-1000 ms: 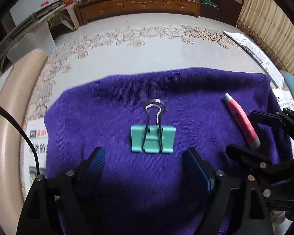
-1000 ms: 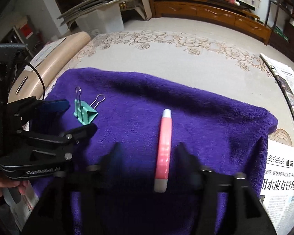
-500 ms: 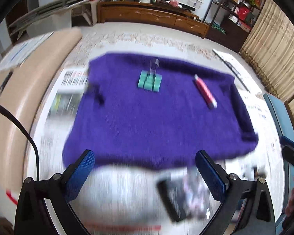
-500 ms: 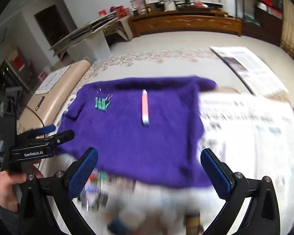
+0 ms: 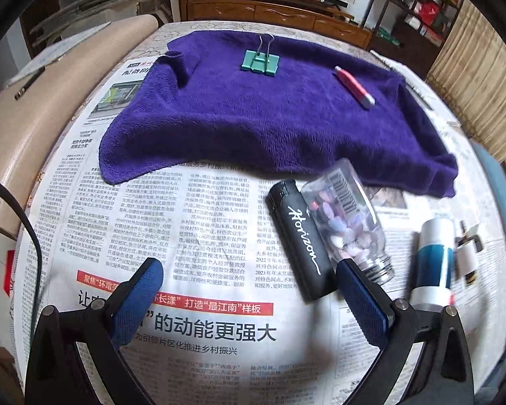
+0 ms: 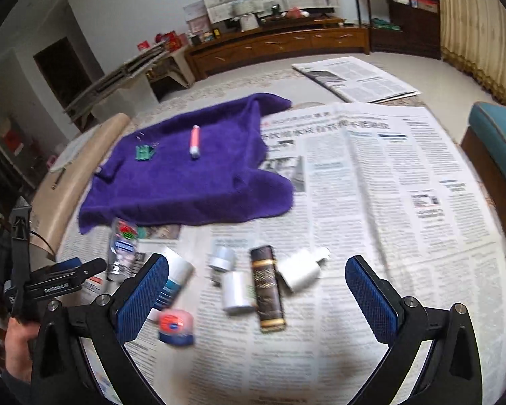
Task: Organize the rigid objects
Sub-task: 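Lift both tools away from the towel back toward the objects, then grasp the black Horizon lighter with the left tool while the right tool grasps the white charger plug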
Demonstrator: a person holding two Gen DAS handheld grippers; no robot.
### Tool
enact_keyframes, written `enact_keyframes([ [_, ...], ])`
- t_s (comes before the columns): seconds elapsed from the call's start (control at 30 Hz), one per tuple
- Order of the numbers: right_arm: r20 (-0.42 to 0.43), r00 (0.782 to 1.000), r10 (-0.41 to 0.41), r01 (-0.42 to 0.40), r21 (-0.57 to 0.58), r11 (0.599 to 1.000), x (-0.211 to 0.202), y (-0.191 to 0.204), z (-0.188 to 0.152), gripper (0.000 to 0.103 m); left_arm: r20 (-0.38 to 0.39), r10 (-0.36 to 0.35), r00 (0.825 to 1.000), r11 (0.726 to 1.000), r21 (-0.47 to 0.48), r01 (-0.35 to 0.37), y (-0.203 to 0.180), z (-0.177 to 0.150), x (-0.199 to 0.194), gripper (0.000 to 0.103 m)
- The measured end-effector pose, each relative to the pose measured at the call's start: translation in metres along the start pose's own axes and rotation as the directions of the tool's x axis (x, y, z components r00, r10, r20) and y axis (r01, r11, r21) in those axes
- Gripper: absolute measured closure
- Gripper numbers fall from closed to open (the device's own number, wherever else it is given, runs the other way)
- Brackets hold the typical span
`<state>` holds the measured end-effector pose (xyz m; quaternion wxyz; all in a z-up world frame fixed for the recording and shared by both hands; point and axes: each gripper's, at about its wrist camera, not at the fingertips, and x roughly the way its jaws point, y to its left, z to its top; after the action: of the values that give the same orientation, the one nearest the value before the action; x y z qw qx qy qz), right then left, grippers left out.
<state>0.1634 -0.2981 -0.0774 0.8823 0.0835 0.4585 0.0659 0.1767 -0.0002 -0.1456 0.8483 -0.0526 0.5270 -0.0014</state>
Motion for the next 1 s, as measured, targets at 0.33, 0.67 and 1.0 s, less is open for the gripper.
enact_keyframes([
  [0.33,0.029,0.999,-0.012,0.013,-0.018,1.000,-0.010,-0.001,-0.004,0.000,0.028,0.083,0.996,0.996,0.018,-0.083,-0.020,0.000,0.009,0.000],
  [0.67,0.031,0.999,0.018,-0.019,0.022,1.000,-0.016,-0.011,-0.005,0.000,0.126,0.109,0.986,0.994,-0.022,-0.107,-0.025,-0.008,0.002,0.019],
  [1.0,0.016,1.000,0.005,-0.006,0.041,0.999,-0.015,-0.022,-0.006,0.000,0.150,0.063,0.987,0.998,0.008,-0.065,-0.024,-0.004,-0.005,0.082],
])
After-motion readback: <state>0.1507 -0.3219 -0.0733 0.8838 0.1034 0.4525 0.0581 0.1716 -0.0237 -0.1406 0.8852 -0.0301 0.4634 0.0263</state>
